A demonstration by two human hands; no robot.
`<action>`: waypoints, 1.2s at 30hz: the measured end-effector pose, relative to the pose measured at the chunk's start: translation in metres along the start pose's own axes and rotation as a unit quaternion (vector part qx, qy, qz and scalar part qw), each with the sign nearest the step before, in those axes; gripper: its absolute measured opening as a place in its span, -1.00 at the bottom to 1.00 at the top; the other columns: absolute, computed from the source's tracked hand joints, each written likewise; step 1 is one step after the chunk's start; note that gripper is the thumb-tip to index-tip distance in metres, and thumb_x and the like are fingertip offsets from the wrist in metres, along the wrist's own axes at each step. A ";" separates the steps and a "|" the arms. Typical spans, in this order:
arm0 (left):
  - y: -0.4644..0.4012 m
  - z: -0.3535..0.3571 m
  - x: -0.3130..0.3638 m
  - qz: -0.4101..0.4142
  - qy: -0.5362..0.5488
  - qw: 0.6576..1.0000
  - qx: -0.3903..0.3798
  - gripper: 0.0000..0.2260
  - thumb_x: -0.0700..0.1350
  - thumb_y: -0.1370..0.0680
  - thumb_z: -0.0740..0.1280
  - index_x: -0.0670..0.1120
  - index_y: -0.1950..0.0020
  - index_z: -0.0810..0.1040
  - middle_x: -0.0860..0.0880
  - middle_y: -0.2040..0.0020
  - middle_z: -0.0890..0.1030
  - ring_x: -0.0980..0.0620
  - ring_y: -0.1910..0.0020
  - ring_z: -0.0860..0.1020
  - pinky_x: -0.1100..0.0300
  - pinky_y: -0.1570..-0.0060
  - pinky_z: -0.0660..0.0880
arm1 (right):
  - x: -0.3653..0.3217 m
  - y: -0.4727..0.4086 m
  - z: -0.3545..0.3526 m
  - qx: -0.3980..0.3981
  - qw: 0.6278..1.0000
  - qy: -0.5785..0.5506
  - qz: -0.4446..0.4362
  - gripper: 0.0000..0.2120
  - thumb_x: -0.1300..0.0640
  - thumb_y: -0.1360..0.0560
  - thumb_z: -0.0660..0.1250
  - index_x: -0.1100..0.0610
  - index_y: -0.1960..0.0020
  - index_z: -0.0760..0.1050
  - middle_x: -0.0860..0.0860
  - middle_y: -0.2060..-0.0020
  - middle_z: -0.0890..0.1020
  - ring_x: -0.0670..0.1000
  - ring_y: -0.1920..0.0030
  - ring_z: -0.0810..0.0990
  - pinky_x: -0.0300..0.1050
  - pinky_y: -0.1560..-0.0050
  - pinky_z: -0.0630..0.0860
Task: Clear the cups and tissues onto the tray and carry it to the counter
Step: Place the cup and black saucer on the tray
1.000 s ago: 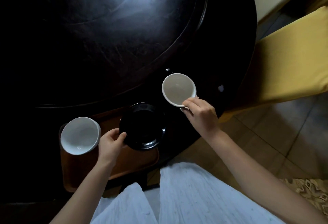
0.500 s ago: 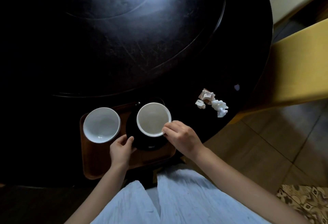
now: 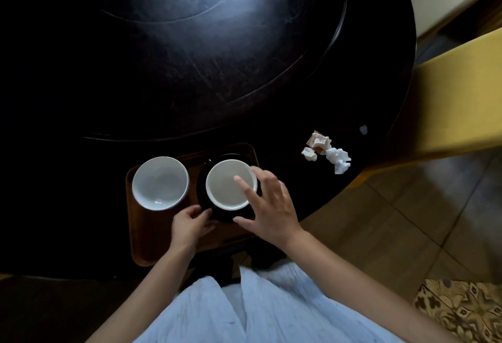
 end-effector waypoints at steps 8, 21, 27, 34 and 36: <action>0.004 0.007 -0.010 -0.040 0.048 0.997 -0.034 -0.75 -0.30 -0.51 0.29 -0.38 -0.15 0.44 -0.35 -0.03 0.57 0.01 0.36 0.66 0.31 0.38 0.56 | -0.019 -0.022 0.014 -0.063 0.998 -0.030 0.001 -0.58 -0.08 -0.28 0.51 0.10 -0.05 0.58 0.30 -0.36 0.37 0.30 -0.39 0.30 0.24 -0.19 0.48; 0.015 0.003 -0.001 -0.057 0.104 0.993 -0.021 -0.87 -0.25 -0.53 0.27 -0.24 -0.06 0.46 -0.18 0.19 0.58 0.01 0.33 0.65 0.31 0.36 0.57 | -0.017 -0.024 0.006 -0.036 0.992 -0.032 -0.116 -0.88 0.09 -0.35 0.46 0.14 0.29 0.63 0.22 -0.21 0.55 0.24 -0.32 0.43 0.08 -0.24 0.47; 0.023 0.013 -0.002 -0.050 0.108 0.990 -0.069 -0.92 -0.29 -0.54 0.24 -0.20 0.14 0.50 -0.05 0.39 0.67 0.07 0.38 0.66 0.32 0.29 0.57 | -0.015 -0.008 0.006 0.029 0.991 -0.070 -0.110 -0.90 0.32 -0.39 0.40 0.19 0.13 0.63 0.10 0.14 0.68 0.14 -0.07 0.62 0.00 -0.07 0.59; 0.016 0.011 0.006 -0.032 0.127 0.991 -0.038 -0.89 -0.31 -0.53 0.24 -0.18 0.17 0.49 -0.17 0.28 0.60 0.05 0.41 0.65 0.32 0.35 0.58 | -0.012 -0.022 0.005 0.010 0.991 -0.070 -0.118 -0.90 0.37 -0.38 0.40 0.22 0.15 0.62 0.12 0.19 0.67 0.18 -0.08 0.61 0.02 -0.11 0.57; 0.015 0.012 0.012 -0.025 0.130 0.991 -0.031 -0.86 -0.32 -0.54 0.23 -0.15 0.19 0.46 -0.19 0.25 0.57 0.08 0.45 0.64 0.34 0.35 0.56 | -0.011 -0.025 0.004 0.009 0.991 -0.064 -0.119 -0.90 0.37 -0.37 0.40 0.23 0.15 0.62 0.13 0.18 0.67 0.19 -0.08 0.61 0.02 -0.13 0.56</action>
Point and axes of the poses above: each hand's wrist, its own y-axis away from the middle knuckle, its own z-axis out of the palm, x = y × z, the point moved 6 cm from there along -y, towards the middle knuckle
